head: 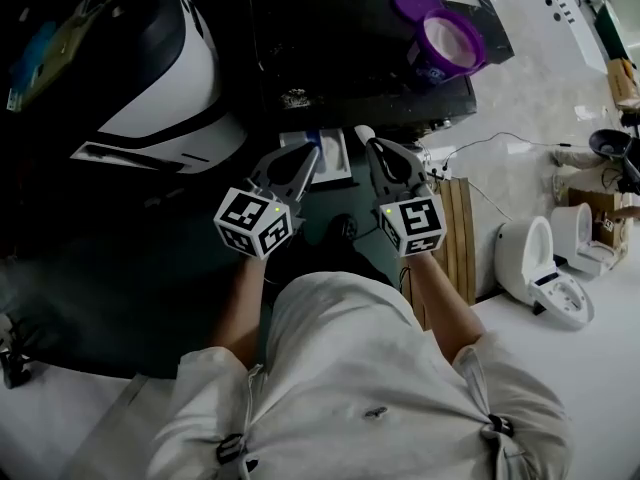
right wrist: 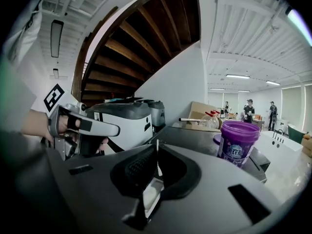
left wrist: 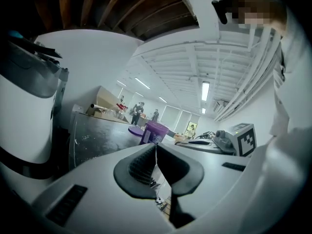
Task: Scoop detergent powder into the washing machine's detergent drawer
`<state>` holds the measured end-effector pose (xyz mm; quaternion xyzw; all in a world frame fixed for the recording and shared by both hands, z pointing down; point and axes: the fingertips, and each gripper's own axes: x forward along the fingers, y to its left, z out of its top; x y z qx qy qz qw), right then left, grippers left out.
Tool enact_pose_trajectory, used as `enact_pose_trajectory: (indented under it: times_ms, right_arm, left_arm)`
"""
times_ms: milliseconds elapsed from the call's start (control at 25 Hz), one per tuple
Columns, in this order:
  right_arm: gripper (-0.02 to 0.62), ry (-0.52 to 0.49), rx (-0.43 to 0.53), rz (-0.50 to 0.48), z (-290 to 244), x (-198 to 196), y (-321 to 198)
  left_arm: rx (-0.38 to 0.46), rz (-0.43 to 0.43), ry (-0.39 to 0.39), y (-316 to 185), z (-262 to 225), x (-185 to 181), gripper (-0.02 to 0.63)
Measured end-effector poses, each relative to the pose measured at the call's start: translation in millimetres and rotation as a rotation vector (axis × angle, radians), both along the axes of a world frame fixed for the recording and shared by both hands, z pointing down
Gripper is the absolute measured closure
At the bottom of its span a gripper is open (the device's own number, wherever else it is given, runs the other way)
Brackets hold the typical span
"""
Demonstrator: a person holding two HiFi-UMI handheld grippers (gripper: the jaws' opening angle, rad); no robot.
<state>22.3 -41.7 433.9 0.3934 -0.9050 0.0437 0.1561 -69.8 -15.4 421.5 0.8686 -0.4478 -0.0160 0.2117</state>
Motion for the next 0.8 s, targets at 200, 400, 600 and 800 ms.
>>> enact_pose_trajectory:
  times_ms: [200, 400, 600, 800]
  right_arm:
    - [0.583, -0.041, 0.010, -0.032, -17, 7, -5]
    - [0.583, -0.086, 0.019, -0.073, -36, 10, -8]
    - [0.583, -0.123, 0.045, -0.127, -59, 13, -9]
    - [0.583, -0.148, 0.064, -0.175, -73, 19, -10]
  left_arm:
    - [0.026, -0.039, -0.020, 4, -12, 6, 0.584]
    - [0.047, -0.081, -0.041, 5, -22, 8, 0.584]
    - [0.068, -0.128, -0.065, 5, -33, 13, 0.584]
    - [0.094, -0.172, -0.082, 4, -43, 19, 0.584]
